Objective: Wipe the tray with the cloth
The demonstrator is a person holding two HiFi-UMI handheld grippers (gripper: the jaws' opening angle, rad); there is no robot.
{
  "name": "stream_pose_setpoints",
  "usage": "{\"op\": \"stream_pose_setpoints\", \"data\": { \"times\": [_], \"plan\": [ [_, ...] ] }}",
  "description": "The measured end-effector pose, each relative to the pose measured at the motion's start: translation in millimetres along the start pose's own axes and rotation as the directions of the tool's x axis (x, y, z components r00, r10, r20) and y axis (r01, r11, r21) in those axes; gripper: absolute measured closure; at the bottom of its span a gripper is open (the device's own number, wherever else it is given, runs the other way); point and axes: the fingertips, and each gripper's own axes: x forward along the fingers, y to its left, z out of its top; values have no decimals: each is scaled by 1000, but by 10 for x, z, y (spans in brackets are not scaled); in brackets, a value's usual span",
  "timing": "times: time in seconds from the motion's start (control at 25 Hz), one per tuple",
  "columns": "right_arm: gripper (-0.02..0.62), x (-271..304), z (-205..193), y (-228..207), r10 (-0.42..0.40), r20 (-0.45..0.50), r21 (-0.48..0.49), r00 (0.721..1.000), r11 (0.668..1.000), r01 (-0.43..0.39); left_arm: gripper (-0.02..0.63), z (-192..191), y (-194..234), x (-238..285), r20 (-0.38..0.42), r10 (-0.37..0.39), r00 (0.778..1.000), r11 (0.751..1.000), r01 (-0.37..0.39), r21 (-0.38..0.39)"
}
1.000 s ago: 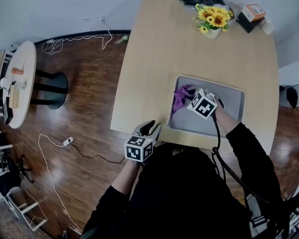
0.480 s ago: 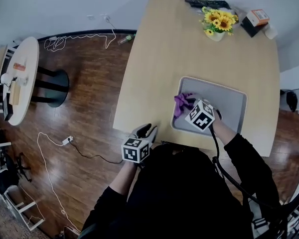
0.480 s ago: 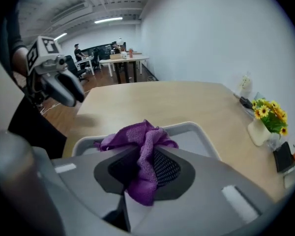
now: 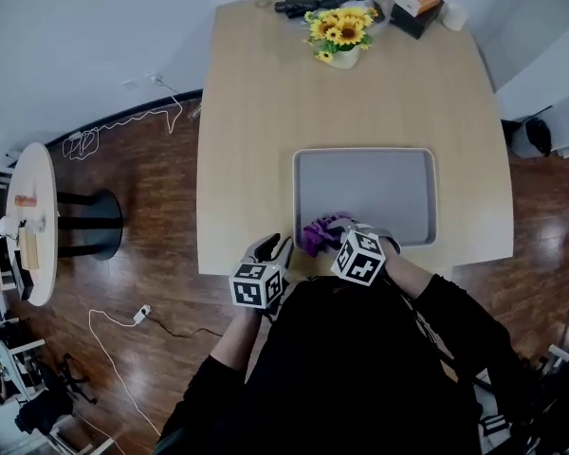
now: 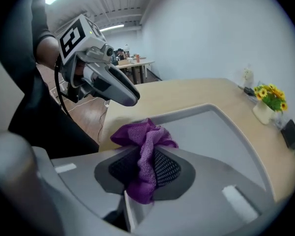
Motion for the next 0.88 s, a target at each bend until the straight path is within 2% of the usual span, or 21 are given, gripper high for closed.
{"op": "stream_pose_setpoints", "data": {
  "times": [0.08,0.16,0.28,0.36,0.44,0.52,0.76,0.88],
  "plan": [
    [522,-199,-333,-123,-28,-4,89,1000,996,28,506,-17,-21,148,-28,17,999,999,-16,40],
    [521,-484,-792,-308,-78,-14,197,997,977,79,505,-46,-56,290,-61,26,998,997,-22,72],
    [518,-980,-1556,-650,-176,-50,368,983,912,182,506,-110,-114,428,-111,37,993,996,-28,82],
    [518,-1280,-1976,-884,-240,-76,445,968,860,248,506,-169,-134,463,-137,52,989,996,-42,78],
    [515,-1485,-2181,-1053,-273,-56,518,960,814,262,506,-236,-137,480,-161,68,985,996,-57,73],
    [515,-1548,-2199,-1126,-280,-38,565,959,786,252,502,-271,-146,507,-167,75,983,996,-65,61],
    [515,-1352,-2011,-1248,-335,-90,505,938,796,333,503,-316,-179,595,-183,42,982,998,-32,58],
    [515,-1051,-1549,-1216,-295,-52,446,954,848,287,503,-321,-172,591,-171,0,985,1000,3,15]
  ]
}}
